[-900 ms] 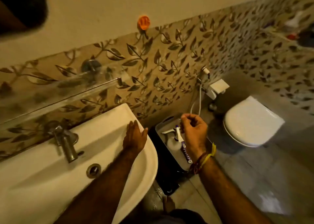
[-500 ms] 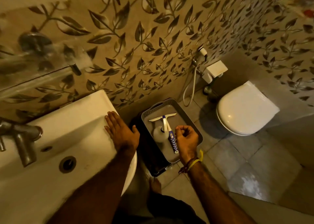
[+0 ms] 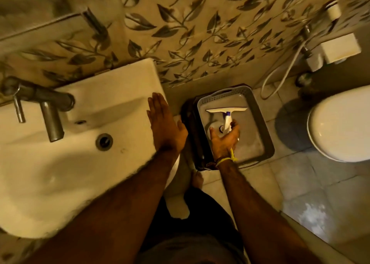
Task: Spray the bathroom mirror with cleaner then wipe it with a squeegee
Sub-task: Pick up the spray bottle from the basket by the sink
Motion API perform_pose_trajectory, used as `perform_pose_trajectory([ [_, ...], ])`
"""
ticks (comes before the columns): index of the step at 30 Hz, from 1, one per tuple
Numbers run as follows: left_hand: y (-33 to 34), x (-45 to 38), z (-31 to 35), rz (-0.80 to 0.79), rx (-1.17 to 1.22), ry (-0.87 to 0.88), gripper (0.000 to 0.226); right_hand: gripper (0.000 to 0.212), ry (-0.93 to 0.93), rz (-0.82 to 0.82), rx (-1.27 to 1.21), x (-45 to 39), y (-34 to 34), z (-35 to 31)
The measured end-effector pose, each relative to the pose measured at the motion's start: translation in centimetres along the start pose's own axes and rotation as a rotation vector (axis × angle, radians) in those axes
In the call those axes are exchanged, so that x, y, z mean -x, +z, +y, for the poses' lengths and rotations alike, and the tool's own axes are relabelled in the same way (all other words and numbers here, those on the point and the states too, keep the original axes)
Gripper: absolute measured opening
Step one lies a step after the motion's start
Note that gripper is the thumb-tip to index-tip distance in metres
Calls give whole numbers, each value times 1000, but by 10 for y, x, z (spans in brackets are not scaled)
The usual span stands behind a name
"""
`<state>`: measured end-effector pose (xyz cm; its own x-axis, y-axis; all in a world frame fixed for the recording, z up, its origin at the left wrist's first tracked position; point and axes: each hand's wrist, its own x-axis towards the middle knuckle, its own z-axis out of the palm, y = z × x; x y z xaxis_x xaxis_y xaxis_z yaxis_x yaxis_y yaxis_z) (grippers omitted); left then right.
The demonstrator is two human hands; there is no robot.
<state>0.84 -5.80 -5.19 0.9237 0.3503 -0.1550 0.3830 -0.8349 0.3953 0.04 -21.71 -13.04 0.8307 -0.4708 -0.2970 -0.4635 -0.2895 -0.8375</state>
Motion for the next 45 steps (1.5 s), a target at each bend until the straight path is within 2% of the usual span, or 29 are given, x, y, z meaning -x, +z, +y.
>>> perform_pose_trajectory([
  [6, -1, 2, -1, 26, 10, 11, 99, 53, 105, 43, -56, -5, 7, 23],
  [9, -1, 2, -2, 27, 39, -2, 101, 38, 75, 31, -18, -4, 9, 42],
  [15, 0, 4, -2, 42, 64, 19, 102, 43, 18, -5, 45, -18, 17, 56],
  [18, 1, 4, -2, 51, 76, 28, 103, 34, 11, 51, 3, -26, 24, 49],
  [24, 3, 4, -1, 61, 71, 41, 102, 25, -110, 29, 55, -34, 15, 39],
  [35, -6, 6, -1, 31, 78, 75, 102, 33, -293, 165, 73, 34, -33, -36],
  [40, -30, 8, -3, -137, -33, 77, 106, 35, -310, 146, 142, 77, -65, -73],
  [42, -44, 13, -12, -223, -42, 134, 103, 32, -309, 173, 162, 87, -73, -91],
  [45, -69, 37, -36, -175, -42, 318, 96, 28, -306, 251, 146, 101, -76, -126],
])
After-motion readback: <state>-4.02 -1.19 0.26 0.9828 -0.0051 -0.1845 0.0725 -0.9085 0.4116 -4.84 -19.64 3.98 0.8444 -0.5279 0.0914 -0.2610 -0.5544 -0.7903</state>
